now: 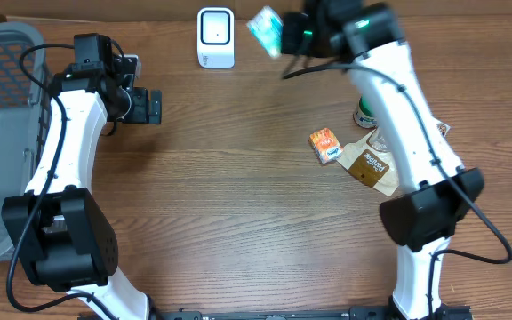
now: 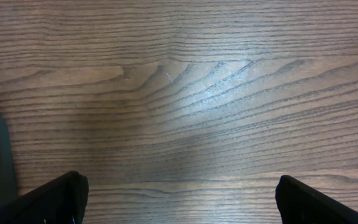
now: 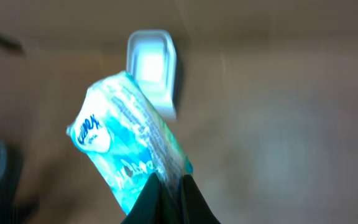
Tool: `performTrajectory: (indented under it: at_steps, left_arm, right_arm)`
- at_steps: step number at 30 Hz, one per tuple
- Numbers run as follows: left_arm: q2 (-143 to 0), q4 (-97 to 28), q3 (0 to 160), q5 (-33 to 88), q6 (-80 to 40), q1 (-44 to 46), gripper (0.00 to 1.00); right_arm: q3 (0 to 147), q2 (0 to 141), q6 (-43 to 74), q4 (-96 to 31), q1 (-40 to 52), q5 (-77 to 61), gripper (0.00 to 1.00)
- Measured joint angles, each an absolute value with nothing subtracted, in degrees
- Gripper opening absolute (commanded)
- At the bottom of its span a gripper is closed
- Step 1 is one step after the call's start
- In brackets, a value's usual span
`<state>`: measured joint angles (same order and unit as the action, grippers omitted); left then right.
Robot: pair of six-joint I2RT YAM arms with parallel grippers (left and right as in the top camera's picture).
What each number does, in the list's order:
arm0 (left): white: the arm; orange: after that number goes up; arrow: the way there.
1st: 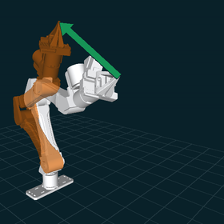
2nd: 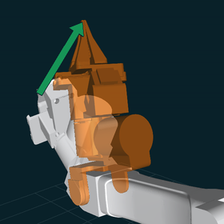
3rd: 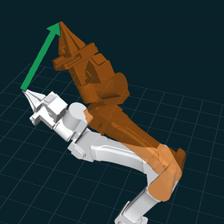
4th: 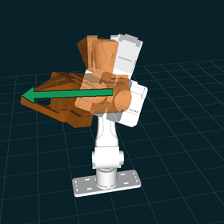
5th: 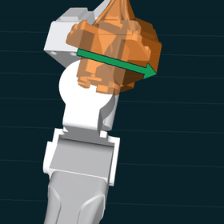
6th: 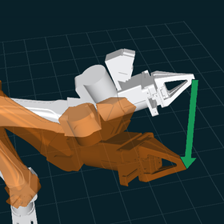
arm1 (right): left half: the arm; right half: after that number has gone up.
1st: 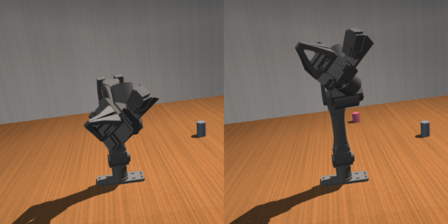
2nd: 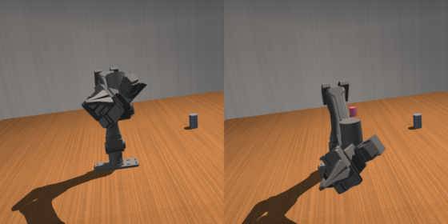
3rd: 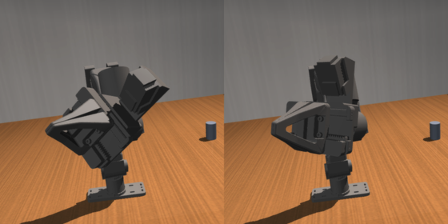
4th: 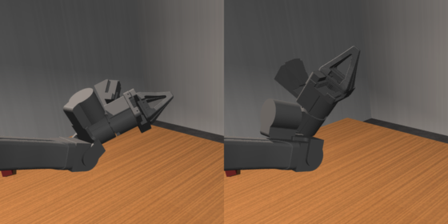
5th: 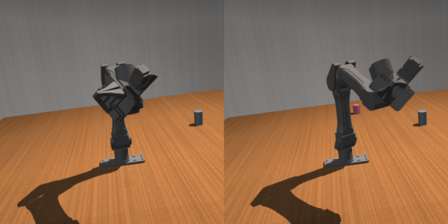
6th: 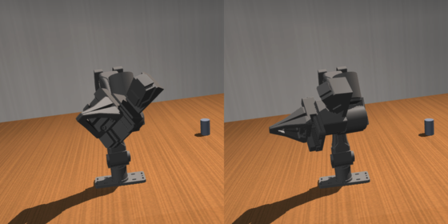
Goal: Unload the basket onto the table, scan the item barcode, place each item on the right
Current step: 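Hold the teal pack barcode over the scanner window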
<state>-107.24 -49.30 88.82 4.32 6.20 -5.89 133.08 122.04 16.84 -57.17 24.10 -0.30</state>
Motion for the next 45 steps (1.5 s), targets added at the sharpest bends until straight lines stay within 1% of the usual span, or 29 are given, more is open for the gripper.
performTrajectory:
  at_steps: [4,8,13,17,21,26,45]
  left_arm:
    - [-107.2,-49.3,88.8,4.3,6.2,-5.9,0.99]
    - [-107.2,-49.3,88.8,4.3,6.2,-5.9,0.99]
    - [-107.2,-49.3,88.8,4.3,6.2,-5.9,1.0]
    - [-107.2,-49.3,88.8,4.3,6.2,-5.9,1.0]
    - [-107.2,-49.3,88.8,4.3,6.2,-5.9,0.99]
    - [-107.3,-49.3,88.8,4.3,6.2,-5.9,1.0]
    - [-107.2,-49.3,88.8,4.3,6.2,-5.9,0.99]
  right_arm:
    - [132.9,123.8,13.1,-41.8,29.7,11.4,0.04]
    - [133.0,128.8,7.3,-29.4,32.5,19.1,0.04]
    - [132.9,138.0,-2.0,-17.2,32.4,23.0,0.04]
    - [132.5,144.5,-11.0,-10.4,32.2,24.4,0.04]
    - [132.1,148.7,-18.9,-7.7,32.3,24.9,0.04]
    - [132.0,149.6,-23.3,-7.3,32.4,24.9,0.04]
    - [132.0,149.6,-25.5,-5.2,34.3,25.5,0.04]
